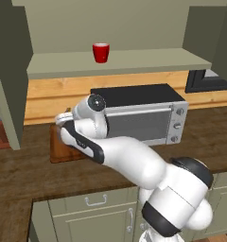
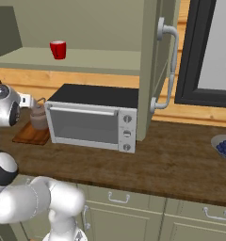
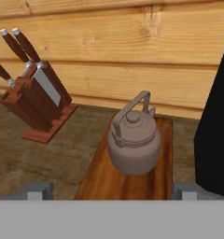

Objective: Pick the kettle from the counter and place it on the tray. Then pick the mug from the cabinet and place it on the tray. Then close the cabinet doors.

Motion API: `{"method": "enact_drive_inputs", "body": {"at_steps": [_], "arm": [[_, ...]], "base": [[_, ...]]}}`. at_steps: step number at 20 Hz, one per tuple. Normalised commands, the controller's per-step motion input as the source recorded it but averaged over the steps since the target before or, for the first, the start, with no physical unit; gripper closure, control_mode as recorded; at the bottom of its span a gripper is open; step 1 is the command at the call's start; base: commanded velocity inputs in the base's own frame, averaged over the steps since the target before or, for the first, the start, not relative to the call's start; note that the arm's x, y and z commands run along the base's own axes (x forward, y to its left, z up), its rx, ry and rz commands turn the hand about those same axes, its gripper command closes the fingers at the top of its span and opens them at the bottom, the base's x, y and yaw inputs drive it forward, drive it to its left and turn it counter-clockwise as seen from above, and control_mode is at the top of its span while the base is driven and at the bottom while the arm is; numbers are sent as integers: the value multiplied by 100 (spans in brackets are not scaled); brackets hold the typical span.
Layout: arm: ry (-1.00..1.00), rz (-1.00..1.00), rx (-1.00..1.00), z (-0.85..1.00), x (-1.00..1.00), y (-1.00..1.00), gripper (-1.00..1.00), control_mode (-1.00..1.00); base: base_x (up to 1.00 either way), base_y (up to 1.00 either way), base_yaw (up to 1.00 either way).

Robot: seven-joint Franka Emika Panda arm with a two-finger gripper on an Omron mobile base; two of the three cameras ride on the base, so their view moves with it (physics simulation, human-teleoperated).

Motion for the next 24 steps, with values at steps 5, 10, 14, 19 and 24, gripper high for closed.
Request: {"method": "enact_drive_inputs", "body": {"at_steps": [5, 10, 14, 19, 24], "arm": [[-1, -1, -1, 60, -44, -32, -100, -100], [0, -7, -3, 63, -35, -30, -100, -100], [0, -7, -5, 60, -44, -35, -100, -100], [0, -10, -7, 55, -48, -38, -100, -100], [0, -6, -4, 47, -44, -36, -100, -100]], "base": [[0, 0, 0], [0, 0, 0], [0, 0, 0], [0, 0, 0], [0, 0, 0]]}}
